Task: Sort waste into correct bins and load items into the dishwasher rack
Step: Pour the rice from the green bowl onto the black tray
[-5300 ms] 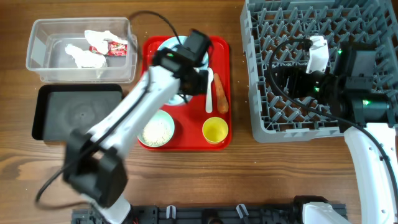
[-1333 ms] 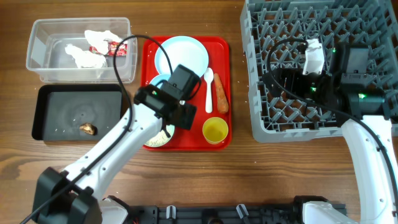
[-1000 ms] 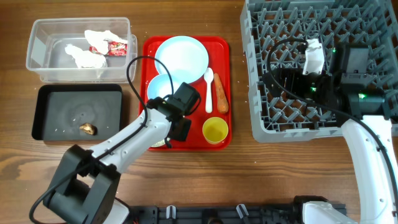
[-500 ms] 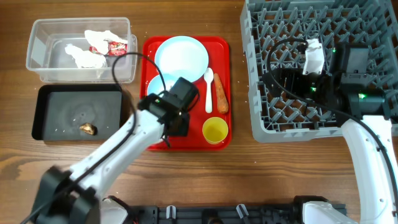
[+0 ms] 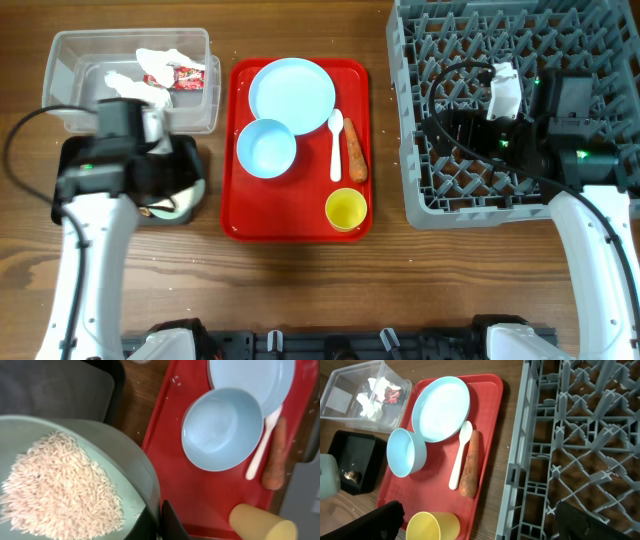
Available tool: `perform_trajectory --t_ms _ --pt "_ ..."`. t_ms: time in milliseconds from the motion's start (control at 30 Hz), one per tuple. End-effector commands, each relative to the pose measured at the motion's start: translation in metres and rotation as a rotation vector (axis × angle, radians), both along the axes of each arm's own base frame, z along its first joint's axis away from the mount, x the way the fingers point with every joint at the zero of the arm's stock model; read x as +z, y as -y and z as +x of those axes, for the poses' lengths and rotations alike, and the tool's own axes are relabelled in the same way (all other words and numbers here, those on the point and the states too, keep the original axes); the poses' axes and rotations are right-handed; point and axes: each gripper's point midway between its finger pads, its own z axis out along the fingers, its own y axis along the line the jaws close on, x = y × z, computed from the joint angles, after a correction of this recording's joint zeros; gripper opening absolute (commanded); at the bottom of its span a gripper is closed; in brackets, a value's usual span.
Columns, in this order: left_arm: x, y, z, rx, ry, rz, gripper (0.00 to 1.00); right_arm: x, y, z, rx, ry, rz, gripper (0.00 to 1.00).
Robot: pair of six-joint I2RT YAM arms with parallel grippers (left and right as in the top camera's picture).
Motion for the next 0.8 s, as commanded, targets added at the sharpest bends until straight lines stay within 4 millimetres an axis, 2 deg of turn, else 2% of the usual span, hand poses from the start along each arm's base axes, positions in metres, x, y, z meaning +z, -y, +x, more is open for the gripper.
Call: perform_trajectory --t_ms 0,200,333,400,533,700,767 --pt "0.016 -0.021 0.010 -0.035 0.103 -0.151 0.04 0.006 -0.003 0.004 0.009 0.010 0.014 1.00" --pt "-0.003 -0.067 0.030 0.009 0.175 -0.331 0.04 0.006 -0.003 0.003 0.009 0.009 0.014 1.00" --pt "-0.017 -0.102 0.047 0.060 0.288 -0.541 0.04 0.006 -0.003 0.004 0.009 0.010 0.015 1.00" --pt "-0.016 -0.112 0.052 0.075 0.350 -0.633 0.04 0.007 -0.003 0.005 0.009 0.015 0.014 1.00" --pt "0.006 -0.125 0.054 0.064 0.495 -0.765 0.04 0.007 -0.003 0.005 0.008 0.019 0.015 1.00" --pt "0.045 -0.151 0.038 0.081 0.678 -0.912 0.04 0.007 -0.003 0.005 0.008 0.017 0.015 1.00" --pt "0.051 -0.164 0.030 0.124 0.702 -0.945 0.04 0.007 -0.003 0.005 0.008 0.017 0.015 1.00"
